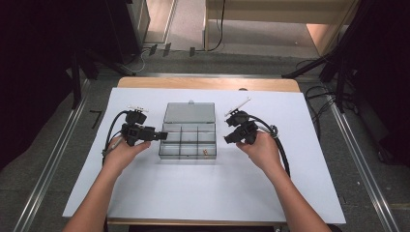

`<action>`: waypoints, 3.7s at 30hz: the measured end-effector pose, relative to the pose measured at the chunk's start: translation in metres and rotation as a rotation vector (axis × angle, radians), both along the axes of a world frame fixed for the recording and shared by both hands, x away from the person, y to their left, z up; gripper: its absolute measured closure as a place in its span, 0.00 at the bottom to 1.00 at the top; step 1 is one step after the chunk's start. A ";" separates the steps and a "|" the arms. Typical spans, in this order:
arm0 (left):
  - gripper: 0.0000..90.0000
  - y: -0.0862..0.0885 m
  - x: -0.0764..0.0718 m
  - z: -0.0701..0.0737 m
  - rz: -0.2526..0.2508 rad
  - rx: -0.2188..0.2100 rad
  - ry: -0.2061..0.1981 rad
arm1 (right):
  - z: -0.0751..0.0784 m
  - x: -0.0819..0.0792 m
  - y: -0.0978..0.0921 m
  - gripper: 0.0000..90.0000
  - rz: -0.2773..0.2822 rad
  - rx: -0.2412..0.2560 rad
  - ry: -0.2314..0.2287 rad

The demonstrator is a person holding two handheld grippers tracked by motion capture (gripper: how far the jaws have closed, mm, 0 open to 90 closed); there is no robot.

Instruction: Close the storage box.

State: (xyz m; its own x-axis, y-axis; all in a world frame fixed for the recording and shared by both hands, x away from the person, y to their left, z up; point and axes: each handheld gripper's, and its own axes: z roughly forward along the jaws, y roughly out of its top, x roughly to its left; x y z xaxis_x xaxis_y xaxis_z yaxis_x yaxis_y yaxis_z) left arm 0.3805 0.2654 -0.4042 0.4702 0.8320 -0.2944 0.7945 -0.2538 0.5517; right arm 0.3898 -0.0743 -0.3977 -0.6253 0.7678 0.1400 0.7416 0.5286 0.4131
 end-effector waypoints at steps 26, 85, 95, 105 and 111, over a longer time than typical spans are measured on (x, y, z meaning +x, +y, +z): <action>0.35 0.017 -0.012 0.001 0.048 0.001 -0.007 | 0.009 -0.005 0.037 0.89 0.100 0.013 -0.029; 0.35 0.019 -0.010 -0.004 0.047 0.013 0.003 | -0.031 -0.012 0.078 0.88 0.180 -0.086 0.036; 0.35 0.018 -0.010 -0.005 0.042 0.015 0.006 | -0.031 -0.011 0.077 0.86 0.174 -0.083 0.044; 0.35 0.017 -0.010 -0.005 0.046 0.010 0.004 | -0.026 -0.011 0.075 0.85 0.170 -0.055 0.022; 0.36 0.015 -0.008 -0.004 0.041 0.004 0.007 | -0.019 -0.012 0.070 0.82 0.165 -0.029 0.006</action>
State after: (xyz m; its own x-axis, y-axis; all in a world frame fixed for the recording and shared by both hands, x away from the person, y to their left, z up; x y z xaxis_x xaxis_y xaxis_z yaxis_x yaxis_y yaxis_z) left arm 0.3723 0.2800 -0.4077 0.4338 0.8516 -0.2943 0.8081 -0.2232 0.5452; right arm 0.3777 -0.0041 -0.4170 -0.7427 0.6582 0.1230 0.6457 0.6555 0.3916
